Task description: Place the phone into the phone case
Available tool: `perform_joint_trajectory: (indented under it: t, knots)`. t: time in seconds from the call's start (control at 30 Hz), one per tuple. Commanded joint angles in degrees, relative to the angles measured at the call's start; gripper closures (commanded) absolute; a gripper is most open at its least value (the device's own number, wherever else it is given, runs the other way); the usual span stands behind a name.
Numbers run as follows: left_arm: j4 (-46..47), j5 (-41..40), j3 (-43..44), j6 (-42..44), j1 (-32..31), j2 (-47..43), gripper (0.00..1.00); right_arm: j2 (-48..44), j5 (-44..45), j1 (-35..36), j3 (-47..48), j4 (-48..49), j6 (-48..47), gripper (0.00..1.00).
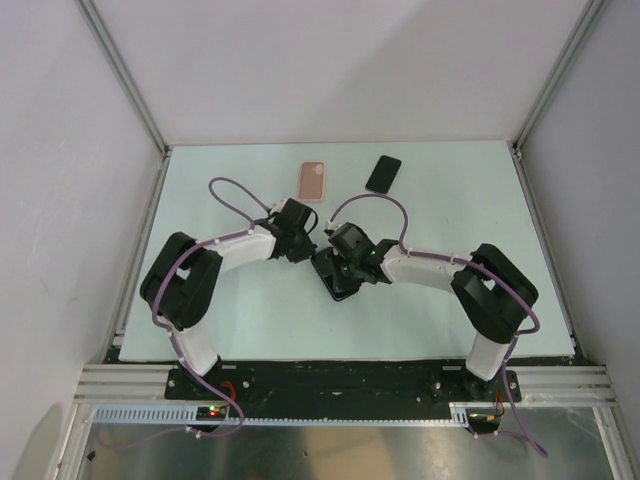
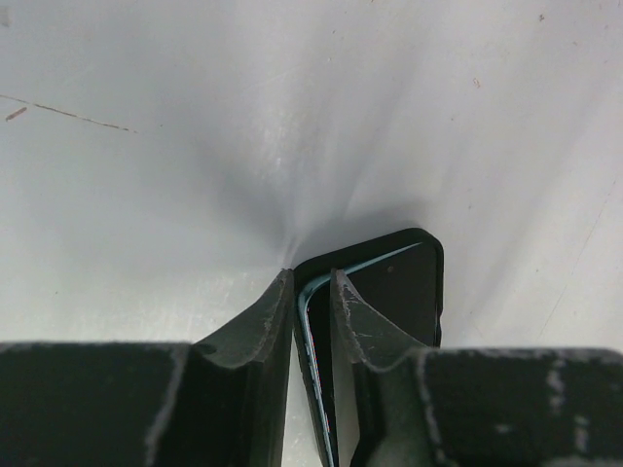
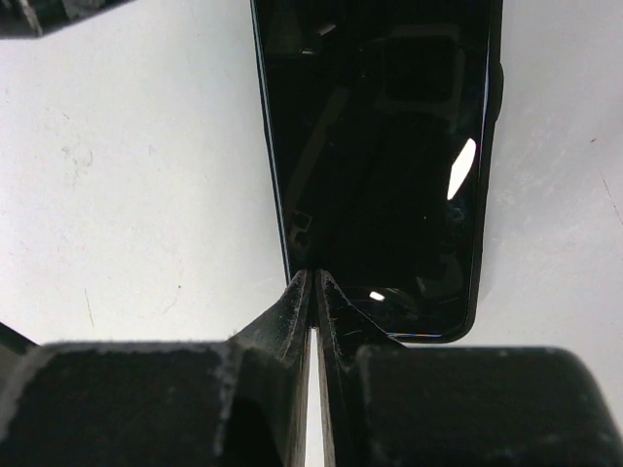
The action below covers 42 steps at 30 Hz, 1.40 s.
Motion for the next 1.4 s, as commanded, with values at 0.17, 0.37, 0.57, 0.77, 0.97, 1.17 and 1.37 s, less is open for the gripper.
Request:
perform_joint_trajectory:
  t: [0.17,0.37,0.57,0.77,0.97,1.17,1.37]
  knots:
    - [-15.3,-1.8,-4.8,5.1,0.5,0.7,0.74,2.6,1.0,0.4,-0.5,1.5,0.9,0.92]
    - [-15.0,-0.9,-4.6,6.1,1.1,-1.0,0.74,3.4,1.2,0.6,-0.6,1.5,1.0,0.92]
    - [-14.6,-0.2,-5.2,6.2,1.2,-0.7,0.76,3.8,1.2,0.6,-0.6,1.7,1.0,0.92]
    - [-14.6,-0.4,-5.5,5.3,1.3,0.7,0.78,3.9,1.2,0.5,-0.5,1.7,1.0,0.92]
    - [-14.6,-0.4,-4.9,5.0,1.4,3.7,0.79,3.8,1.3,0.5,-0.5,1.8,1.1,0.92]
    - [-14.6,-0.9,-5.1,4.6,1.7,5.8,0.8,3.6,1.6,-0.1,-0.5,2.2,1.5,0.92]
    - [-14.6,-0.8,-5.7,4.4,2.2,7.6,0.81,4.3,2.2,-0.4,1.2,2.1,1.5,0.92]
